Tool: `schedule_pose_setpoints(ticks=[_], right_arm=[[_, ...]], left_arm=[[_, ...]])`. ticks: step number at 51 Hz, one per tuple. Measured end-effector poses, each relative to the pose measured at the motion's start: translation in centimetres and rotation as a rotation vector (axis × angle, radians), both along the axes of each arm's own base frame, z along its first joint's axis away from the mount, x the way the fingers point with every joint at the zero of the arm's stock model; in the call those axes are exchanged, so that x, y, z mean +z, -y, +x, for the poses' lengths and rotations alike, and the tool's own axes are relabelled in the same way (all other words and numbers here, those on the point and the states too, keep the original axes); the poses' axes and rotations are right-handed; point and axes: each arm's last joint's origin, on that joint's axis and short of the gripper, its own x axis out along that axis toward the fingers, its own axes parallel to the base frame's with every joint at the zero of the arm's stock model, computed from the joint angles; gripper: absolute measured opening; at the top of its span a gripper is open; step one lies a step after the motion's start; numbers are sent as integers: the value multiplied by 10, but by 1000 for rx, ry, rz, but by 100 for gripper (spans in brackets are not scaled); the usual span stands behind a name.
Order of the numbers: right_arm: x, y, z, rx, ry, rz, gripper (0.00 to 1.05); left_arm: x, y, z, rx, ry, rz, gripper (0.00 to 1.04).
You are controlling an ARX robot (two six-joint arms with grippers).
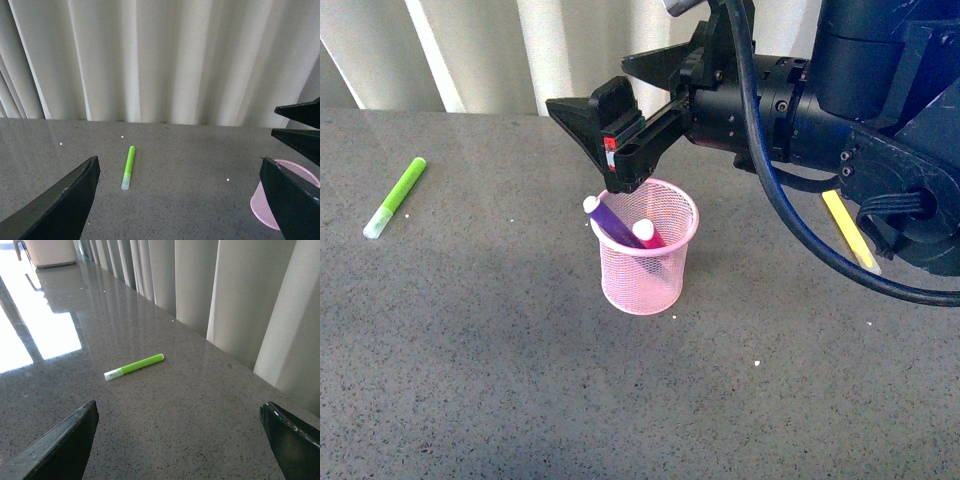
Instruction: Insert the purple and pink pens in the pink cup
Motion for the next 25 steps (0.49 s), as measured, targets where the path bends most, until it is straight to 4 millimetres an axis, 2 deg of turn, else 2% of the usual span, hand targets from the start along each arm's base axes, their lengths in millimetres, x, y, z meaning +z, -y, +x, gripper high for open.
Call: schedule_pose_setpoints(ticks=[7,13,18,22,25], right_arm=[[21,8,1,-75,52,43,98],[58,27,1,-193,110,126,98],[99,53,-5,-330,178,185,98],[123,72,-15,-402,213,222,98],[147,97,-36,-494,250,239,98]], left_arm=[[0,0,0,0,0,0,98],[0,0,0,0,0,0,98],[0,0,0,0,0,0,98],[0,0,0,0,0,0,98],[0,0,0,0,0,0,98]])
